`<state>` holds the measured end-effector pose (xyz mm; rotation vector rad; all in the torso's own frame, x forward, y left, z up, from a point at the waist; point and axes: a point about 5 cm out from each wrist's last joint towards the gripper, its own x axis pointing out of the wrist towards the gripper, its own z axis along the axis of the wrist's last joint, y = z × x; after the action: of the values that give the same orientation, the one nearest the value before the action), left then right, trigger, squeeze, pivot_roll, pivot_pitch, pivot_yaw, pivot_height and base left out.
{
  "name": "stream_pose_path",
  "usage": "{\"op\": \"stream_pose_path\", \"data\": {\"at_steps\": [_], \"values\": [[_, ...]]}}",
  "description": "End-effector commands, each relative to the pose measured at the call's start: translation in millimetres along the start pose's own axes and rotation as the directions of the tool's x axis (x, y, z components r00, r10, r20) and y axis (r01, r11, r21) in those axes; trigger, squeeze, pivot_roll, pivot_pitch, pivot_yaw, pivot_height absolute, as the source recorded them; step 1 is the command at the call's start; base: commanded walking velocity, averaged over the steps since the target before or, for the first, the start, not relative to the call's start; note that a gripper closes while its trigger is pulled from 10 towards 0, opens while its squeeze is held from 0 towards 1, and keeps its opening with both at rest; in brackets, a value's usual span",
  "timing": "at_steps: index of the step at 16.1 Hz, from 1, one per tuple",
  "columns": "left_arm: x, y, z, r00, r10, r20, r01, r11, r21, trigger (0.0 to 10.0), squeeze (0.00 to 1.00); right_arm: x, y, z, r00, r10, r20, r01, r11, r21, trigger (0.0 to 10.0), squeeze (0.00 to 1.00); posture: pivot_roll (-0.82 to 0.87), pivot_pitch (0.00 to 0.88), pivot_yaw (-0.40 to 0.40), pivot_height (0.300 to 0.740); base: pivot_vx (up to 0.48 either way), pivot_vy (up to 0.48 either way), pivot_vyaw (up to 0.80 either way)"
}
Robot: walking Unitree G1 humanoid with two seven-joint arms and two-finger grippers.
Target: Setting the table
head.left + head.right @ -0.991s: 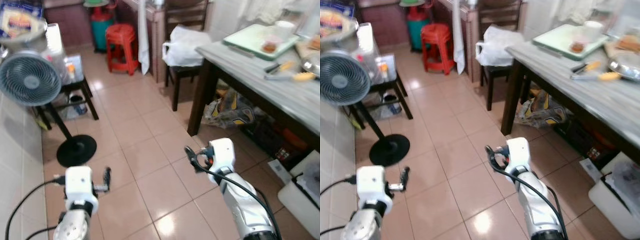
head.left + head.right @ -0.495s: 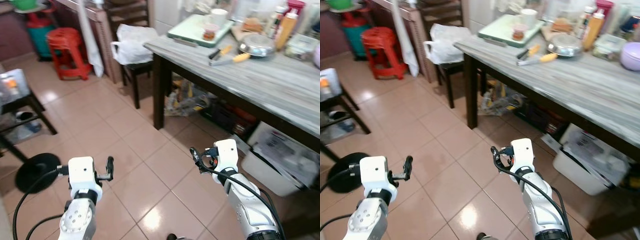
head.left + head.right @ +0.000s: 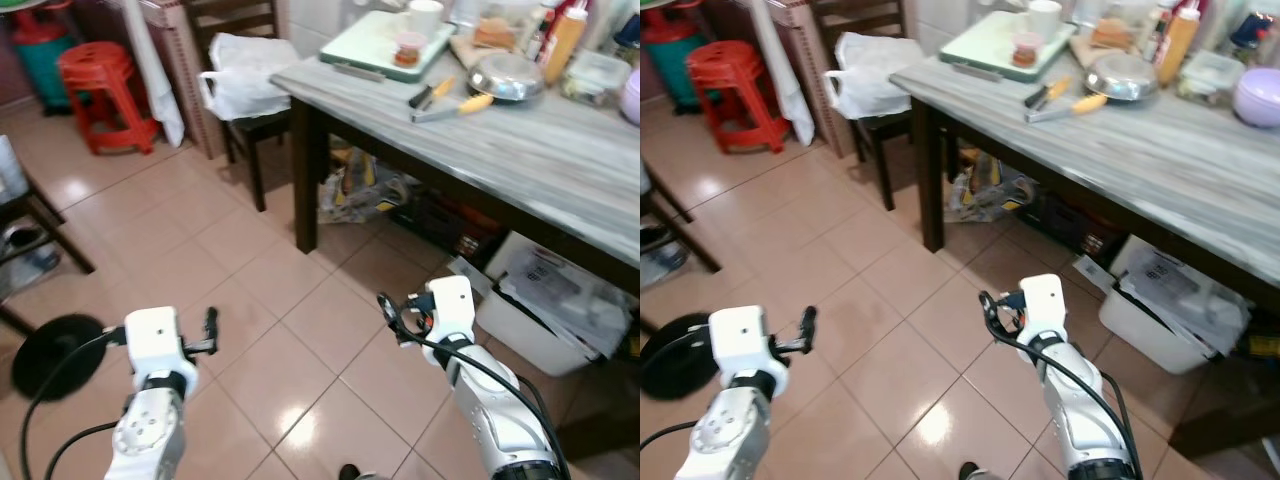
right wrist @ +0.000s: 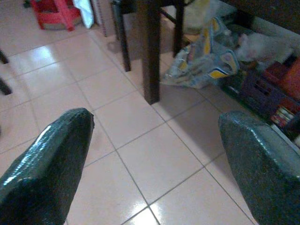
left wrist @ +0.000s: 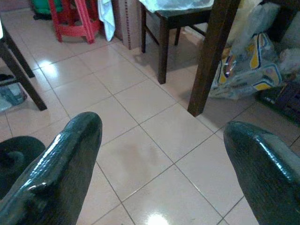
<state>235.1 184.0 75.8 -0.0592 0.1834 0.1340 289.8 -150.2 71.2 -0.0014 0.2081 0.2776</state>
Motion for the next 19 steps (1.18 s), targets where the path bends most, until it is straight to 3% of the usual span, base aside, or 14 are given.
{"op": "stream_pose_path", "data": {"at_steps": [1, 19], "values": [[1.2, -2.7, -2.6, 1.000, -0.014, -0.018, 0.014, 1.000, -0.006, 10.0, 0.00, -3.2, -3.6, -1.1, 1.000, -0.016, -0.001, 0.016, 1.000, 0.003, 10.0, 0.00, -0.03, 0.093, 0.026, 0.740, 0.000, 0.000, -0.74], [1.8, -3.7, -8.6, 0.999, -0.016, -0.037, 0.016, 1.000, 0.002, 10.0, 0.00, -7.8, -2.4, 0.8, 1.000, -0.014, 0.009, 0.014, 1.000, 0.012, 10.0, 0.00, -0.04, 0.100, 0.029, 0.740, 0.000, 0.000, -0.71]]}}
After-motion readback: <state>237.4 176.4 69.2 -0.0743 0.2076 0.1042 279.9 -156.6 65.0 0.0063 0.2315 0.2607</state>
